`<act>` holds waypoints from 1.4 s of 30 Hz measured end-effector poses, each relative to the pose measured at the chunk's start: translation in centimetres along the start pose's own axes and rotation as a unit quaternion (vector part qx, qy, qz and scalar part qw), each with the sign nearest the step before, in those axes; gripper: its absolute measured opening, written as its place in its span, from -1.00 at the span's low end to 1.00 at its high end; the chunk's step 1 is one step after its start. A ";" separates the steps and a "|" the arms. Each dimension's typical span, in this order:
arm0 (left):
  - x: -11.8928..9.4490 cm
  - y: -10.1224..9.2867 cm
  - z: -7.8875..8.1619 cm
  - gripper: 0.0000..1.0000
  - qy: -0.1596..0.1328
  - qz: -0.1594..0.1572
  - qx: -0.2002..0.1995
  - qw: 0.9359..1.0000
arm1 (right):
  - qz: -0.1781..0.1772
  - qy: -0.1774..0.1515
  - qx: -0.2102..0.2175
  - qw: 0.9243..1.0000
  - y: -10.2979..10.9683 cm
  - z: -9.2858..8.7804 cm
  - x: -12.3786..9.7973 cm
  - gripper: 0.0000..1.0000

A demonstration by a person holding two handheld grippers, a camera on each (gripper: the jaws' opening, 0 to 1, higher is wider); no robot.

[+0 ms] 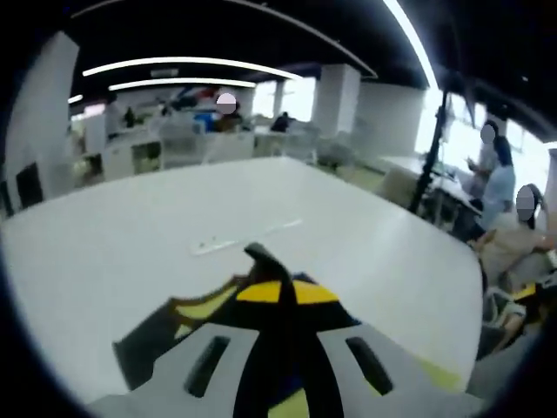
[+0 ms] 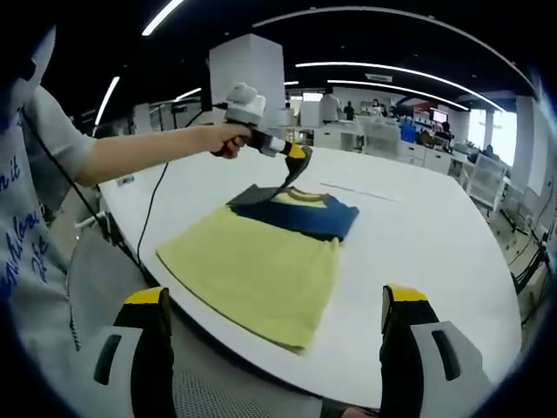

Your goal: Fold the garment on the visible template until the final outline fits inside the template.

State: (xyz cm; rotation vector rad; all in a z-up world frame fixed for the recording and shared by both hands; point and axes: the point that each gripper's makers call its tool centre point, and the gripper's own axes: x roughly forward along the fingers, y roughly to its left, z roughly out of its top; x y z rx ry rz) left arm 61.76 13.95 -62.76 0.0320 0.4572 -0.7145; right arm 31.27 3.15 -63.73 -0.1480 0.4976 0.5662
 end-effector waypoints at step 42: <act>3.9 -4.5 -7.6 -1.00 0.091 -0.051 0.008 0.994 | 0.011 0.008 0.006 1.000 -0.3 -0.4 1.3 1.00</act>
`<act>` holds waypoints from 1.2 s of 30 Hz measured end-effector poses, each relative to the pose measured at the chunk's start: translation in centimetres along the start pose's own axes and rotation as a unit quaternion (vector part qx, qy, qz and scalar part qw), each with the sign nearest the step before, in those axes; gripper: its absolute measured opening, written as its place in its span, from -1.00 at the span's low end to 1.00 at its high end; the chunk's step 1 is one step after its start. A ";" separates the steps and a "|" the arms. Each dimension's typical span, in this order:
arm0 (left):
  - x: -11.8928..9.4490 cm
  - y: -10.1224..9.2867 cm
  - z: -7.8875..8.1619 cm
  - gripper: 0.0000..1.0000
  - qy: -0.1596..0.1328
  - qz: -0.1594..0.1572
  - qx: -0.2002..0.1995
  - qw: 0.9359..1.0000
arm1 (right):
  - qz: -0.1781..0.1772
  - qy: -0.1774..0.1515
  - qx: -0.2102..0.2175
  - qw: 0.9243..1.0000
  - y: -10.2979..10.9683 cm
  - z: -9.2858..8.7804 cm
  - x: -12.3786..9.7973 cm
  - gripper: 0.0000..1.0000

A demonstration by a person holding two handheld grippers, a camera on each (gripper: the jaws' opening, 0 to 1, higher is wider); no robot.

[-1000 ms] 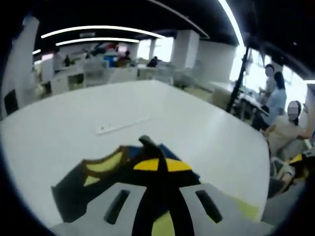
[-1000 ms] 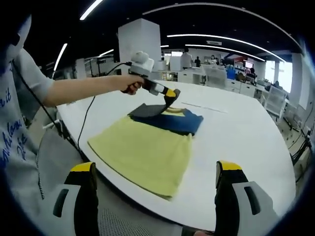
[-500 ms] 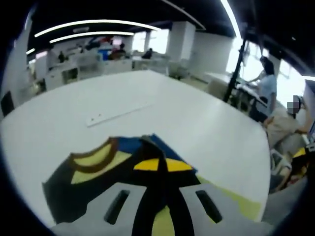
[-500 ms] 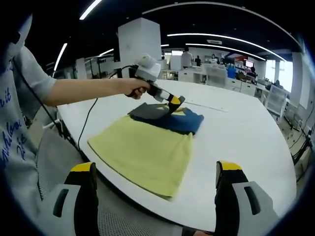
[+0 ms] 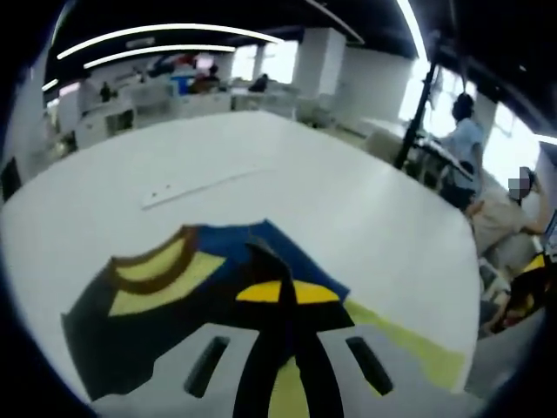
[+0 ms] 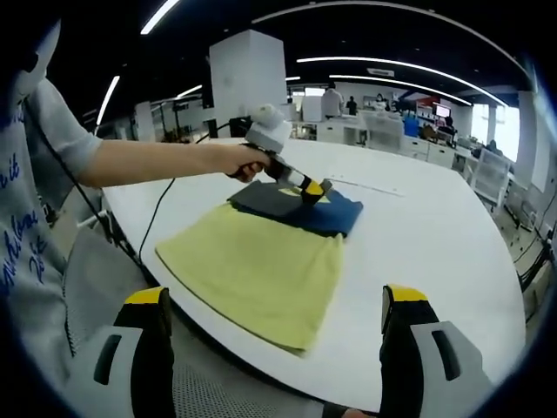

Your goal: Fold the garment on the visible template until the final outline fits inside the template.

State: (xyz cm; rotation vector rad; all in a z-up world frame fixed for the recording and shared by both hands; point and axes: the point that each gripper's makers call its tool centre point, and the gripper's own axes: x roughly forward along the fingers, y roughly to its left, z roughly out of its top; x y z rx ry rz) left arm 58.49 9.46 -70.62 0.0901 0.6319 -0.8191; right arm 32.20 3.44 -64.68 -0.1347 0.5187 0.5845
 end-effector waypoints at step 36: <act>3.2 -1.5 -1.4 -0.99 0.018 -0.006 0.006 1.000 | -0.004 0.006 0.019 1.000 -0.5 -1.1 0.4 1.00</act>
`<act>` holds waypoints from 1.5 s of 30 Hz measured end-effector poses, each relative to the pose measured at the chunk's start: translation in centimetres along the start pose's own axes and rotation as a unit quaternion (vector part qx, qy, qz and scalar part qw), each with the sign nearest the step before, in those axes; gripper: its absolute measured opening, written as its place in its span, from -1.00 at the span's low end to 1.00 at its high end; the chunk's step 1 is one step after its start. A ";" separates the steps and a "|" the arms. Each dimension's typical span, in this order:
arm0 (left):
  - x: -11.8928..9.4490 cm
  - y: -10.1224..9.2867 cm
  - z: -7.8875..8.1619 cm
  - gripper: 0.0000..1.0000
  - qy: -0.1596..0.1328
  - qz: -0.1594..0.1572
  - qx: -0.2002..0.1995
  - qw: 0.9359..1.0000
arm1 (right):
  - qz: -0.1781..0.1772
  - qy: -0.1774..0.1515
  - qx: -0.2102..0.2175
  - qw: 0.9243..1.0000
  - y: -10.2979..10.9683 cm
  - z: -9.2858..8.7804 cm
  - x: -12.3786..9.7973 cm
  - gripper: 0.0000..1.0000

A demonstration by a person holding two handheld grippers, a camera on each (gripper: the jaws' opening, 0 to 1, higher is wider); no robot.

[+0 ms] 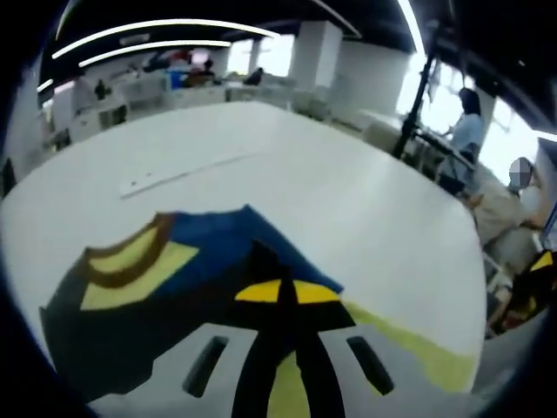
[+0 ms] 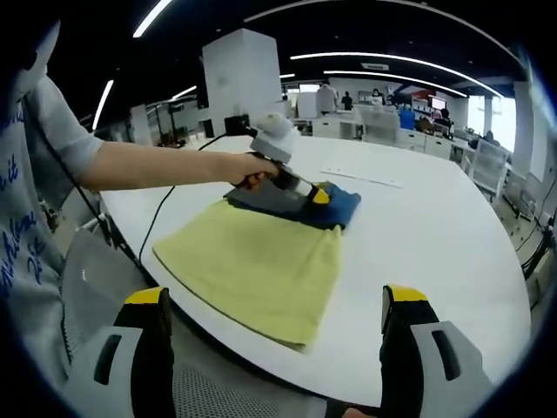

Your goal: Fold the garment on the visible template until the final outline fits inside the template.

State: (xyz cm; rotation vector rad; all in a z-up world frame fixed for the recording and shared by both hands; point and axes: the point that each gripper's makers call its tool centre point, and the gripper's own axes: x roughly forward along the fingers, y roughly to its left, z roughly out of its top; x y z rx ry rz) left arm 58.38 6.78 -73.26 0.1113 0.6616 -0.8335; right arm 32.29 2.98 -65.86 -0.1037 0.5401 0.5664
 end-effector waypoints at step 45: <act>-6.3 1.3 -1.2 0.15 0.002 0.025 0.062 0.998 | 0.012 0.000 -0.021 1.000 0.7 0.5 0.1 1.00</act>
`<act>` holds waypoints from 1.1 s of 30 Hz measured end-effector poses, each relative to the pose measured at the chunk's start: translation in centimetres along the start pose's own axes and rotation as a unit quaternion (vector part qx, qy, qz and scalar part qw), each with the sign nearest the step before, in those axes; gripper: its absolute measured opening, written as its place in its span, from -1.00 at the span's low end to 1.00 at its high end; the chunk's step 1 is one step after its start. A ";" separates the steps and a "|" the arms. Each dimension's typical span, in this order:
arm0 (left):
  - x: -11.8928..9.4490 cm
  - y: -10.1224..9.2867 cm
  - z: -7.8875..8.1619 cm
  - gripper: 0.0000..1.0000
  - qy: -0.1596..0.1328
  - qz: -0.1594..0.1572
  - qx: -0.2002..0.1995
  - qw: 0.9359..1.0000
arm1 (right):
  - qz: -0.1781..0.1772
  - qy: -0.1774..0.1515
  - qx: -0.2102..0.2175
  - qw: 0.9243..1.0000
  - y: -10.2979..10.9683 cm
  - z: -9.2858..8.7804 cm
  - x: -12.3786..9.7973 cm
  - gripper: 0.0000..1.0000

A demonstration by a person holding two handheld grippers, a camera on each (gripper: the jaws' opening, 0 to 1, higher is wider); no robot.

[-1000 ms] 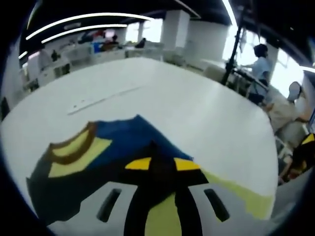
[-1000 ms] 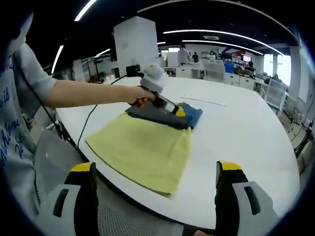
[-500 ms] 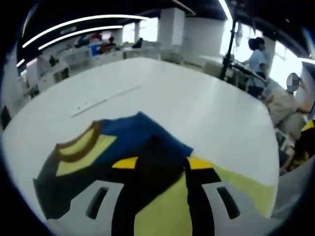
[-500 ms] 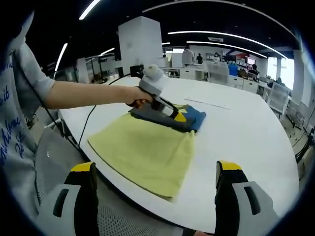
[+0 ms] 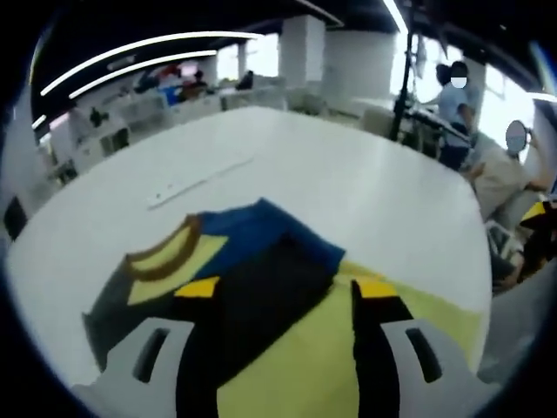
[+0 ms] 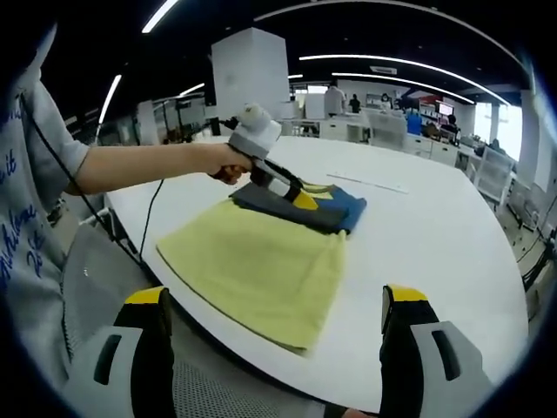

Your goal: Fold the garment on the visible template until the final outline fits inside the template.

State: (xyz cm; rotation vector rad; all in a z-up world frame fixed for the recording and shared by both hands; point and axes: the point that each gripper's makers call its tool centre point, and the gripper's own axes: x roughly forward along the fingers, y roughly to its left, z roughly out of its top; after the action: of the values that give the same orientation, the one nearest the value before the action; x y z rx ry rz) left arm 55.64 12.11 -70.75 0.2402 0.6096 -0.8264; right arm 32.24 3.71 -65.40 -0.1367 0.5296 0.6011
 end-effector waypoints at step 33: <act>-8.0 -2.7 -2.0 0.99 -0.019 -0.035 0.013 0.999 | 0.012 0.009 -0.024 1.000 0.6 0.8 0.5 1.00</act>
State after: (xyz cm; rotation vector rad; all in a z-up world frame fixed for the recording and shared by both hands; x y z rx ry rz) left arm 48.65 16.08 -67.51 0.2276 0.5738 -0.9051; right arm 32.55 4.66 -64.93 -0.1813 0.5342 0.6366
